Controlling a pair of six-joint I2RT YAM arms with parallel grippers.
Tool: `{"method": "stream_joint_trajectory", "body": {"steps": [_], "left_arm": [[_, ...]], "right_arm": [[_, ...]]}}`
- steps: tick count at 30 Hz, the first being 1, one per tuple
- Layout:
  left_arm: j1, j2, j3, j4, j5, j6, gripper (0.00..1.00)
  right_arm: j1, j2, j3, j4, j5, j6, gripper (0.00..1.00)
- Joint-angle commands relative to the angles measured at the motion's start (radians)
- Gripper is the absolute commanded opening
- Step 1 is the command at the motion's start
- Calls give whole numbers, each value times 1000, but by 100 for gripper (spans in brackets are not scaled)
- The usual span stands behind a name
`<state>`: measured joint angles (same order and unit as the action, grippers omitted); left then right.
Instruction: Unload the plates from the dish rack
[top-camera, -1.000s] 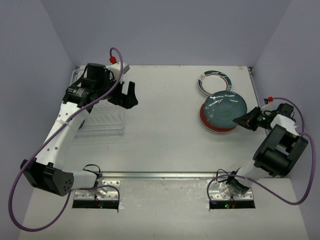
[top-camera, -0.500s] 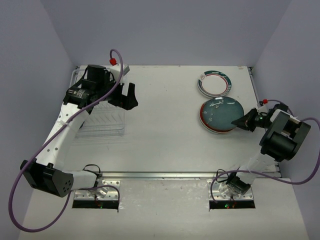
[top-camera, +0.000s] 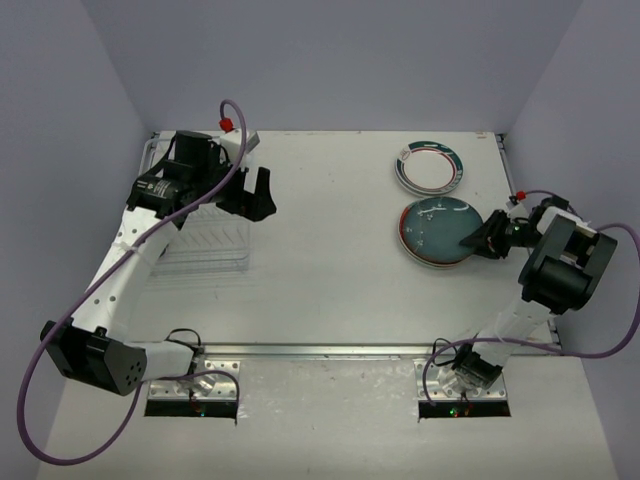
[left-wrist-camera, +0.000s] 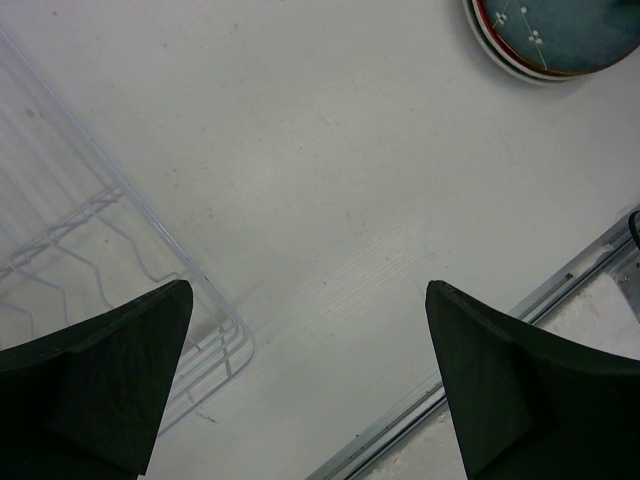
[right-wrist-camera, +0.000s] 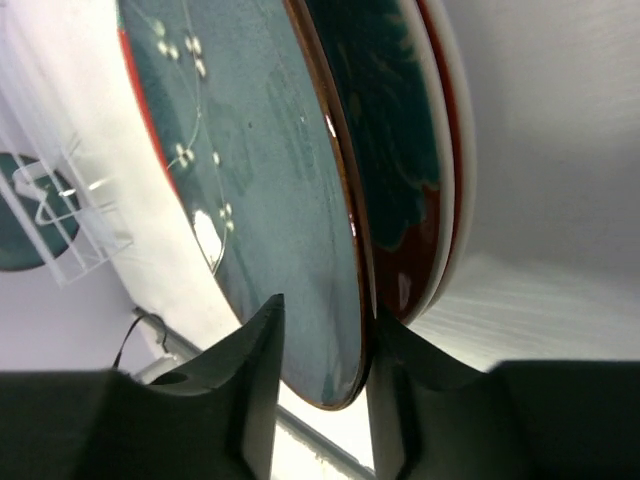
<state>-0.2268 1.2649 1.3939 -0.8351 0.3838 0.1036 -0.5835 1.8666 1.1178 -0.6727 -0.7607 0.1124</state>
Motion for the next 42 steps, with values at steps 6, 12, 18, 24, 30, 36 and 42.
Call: {"method": "stream_joint_trajectory", "body": {"steps": [6,12,18,24,30,36,42], "left_arm": [[7,-59,-24,39,3,-4,100],[7,-61,-20,40,-18,-7,100],[7,-84,-16,41,-115,-12,100],[78,-108,-13,50,-258,-51,100],[246,-104,33,30,-327,-63,100],[385,-32,101,-2,-442,-1,89],[550,134,203,-63,-416,116,72]], "right_arm": [[44,-11,144,-122,215,-118,61],[132,-68,150,-109,426,-237,70],[191,-156,109,-32,571,-278,82],[219,-210,108,-49,528,-293,96],[247,-317,116,-63,437,-317,96],[314,-536,62,23,331,-347,98],[401,-679,18,57,297,-336,99]]}}
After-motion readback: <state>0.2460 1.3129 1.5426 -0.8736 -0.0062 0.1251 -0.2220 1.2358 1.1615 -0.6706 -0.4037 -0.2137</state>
